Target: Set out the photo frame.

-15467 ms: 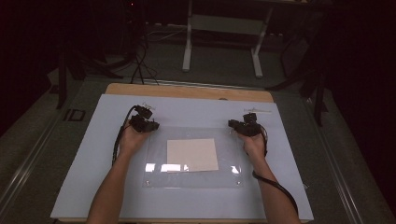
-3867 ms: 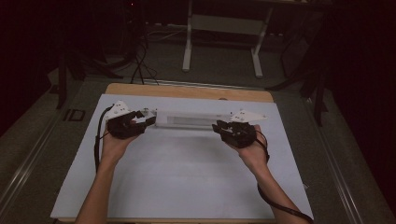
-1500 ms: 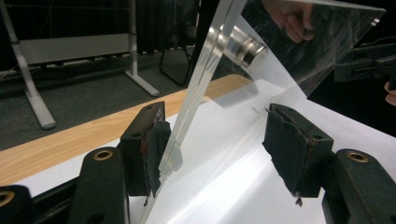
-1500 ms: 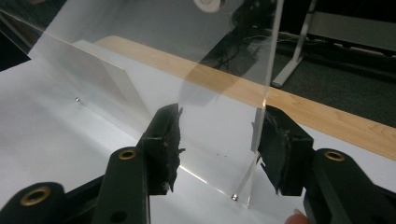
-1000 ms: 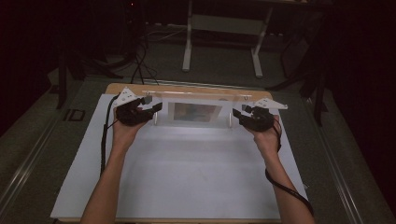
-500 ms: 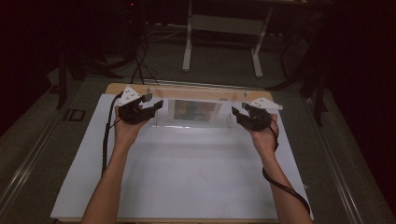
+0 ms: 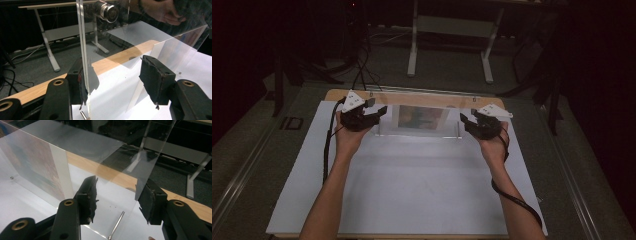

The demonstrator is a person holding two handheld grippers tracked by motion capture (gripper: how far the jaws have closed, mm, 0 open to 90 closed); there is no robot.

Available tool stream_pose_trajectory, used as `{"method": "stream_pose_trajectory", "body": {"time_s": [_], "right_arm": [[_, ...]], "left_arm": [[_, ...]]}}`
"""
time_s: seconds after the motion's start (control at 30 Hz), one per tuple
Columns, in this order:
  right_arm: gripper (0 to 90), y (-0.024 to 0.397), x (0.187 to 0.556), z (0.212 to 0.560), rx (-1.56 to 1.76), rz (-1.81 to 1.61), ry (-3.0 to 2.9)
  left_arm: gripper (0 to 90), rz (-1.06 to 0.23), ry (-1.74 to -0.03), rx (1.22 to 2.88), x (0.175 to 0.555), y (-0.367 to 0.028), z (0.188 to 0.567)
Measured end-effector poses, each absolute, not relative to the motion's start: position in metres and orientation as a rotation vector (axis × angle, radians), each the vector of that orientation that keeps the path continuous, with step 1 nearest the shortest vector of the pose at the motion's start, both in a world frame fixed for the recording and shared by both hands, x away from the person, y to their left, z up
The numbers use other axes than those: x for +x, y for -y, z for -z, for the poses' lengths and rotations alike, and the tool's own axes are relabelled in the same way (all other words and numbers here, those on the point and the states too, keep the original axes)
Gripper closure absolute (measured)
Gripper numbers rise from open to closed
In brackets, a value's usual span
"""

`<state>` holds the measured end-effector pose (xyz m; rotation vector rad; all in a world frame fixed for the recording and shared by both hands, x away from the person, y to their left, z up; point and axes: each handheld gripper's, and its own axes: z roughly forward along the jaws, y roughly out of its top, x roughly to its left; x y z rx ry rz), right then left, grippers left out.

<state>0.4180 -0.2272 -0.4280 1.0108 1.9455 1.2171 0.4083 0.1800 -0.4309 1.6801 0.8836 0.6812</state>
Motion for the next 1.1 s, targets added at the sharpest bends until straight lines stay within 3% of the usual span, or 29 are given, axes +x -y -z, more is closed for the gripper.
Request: {"method": "stream_pose_trajectory", "body": {"time_s": [0.5, 1.1], "right_arm": [[51.4, 0.225, 0.418, 0.421, 1.036, -1.222, -1.959], [52.3, 0.229, 0.398, 0.411, 1.105, -1.254, -2.020]], "left_arm": [[42.7, -0.667, -0.907, 1.702, 0.407, -0.182, 0.425], [43.0, -0.565, -0.998, 1.753, 0.386, -0.182, 0.410]]}}
